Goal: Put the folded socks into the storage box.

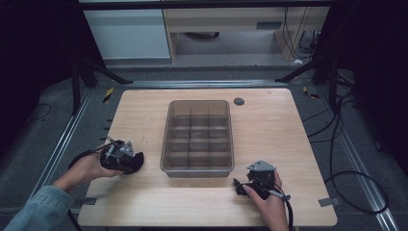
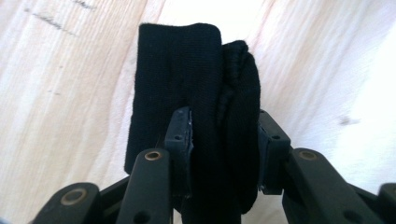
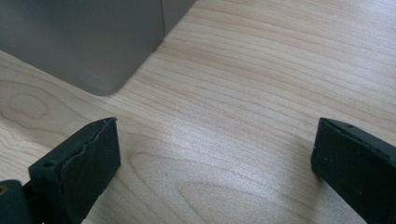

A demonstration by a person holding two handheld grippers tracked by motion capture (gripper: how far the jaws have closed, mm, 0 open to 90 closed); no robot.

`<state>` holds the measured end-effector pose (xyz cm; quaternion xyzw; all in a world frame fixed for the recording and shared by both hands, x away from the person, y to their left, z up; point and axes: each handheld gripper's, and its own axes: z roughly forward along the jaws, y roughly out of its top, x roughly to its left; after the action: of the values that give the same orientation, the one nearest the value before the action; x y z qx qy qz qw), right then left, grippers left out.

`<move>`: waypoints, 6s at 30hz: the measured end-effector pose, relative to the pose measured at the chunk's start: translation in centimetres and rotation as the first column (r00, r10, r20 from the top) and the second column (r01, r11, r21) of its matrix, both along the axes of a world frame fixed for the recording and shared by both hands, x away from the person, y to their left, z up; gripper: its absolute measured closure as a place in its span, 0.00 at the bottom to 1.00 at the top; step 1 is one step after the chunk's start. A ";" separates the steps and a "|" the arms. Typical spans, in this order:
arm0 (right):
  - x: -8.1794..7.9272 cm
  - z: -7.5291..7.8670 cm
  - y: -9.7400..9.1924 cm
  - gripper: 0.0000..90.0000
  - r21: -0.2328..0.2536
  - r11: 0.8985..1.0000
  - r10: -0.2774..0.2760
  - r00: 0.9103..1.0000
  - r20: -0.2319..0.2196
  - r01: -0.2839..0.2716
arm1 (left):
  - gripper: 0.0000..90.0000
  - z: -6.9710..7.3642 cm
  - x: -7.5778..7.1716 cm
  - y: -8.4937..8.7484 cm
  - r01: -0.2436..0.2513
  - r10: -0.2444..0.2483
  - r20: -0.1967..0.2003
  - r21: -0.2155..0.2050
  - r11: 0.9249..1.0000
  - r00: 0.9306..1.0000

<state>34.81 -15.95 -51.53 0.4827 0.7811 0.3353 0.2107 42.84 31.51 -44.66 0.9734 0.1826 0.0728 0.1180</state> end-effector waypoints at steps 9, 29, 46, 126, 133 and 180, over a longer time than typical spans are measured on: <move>0.0 0.0 0.1 0.02 0.001 1.000 -0.002 1.000 -0.002 0.002 | 0.71 0.9 -0.1 0.3 0.004 -0.005 -0.018 -0.012 1.000 1.000; 0.0 0.0 0.1 0.02 0.003 1.000 -0.002 1.000 -0.002 0.002 | 0.71 5.1 -1.1 0.3 0.041 -0.040 0.012 -0.066 0.997 0.999; 0.0 0.0 0.1 0.02 0.001 1.000 -0.002 1.000 -0.002 0.002 | 0.71 10.1 -1.1 -3.2 0.117 -0.113 0.060 -0.070 0.991 0.992; 0.0 0.0 0.1 0.02 0.003 1.000 0.008 1.000 -0.001 -0.008 | 0.71 9.5 0.9 -16.8 0.307 -0.304 -0.062 0.042 0.951 0.951; 0.0 0.0 0.1 0.02 0.003 1.000 0.010 1.000 -0.001 -0.010 | 0.70 9.0 0.8 -17.3 0.314 -0.310 -0.079 0.047 0.948 0.948; 0.0 0.0 0.1 0.02 -0.001 1.000 0.015 1.000 0.001 -0.015 | 0.48 6.9 1.5 -17.0 0.301 -0.292 -0.150 0.045 0.952 0.945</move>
<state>34.84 -15.89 -51.54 0.4766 0.7849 0.3366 0.2088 44.36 14.51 -37.79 0.9958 0.0395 -0.0087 0.0815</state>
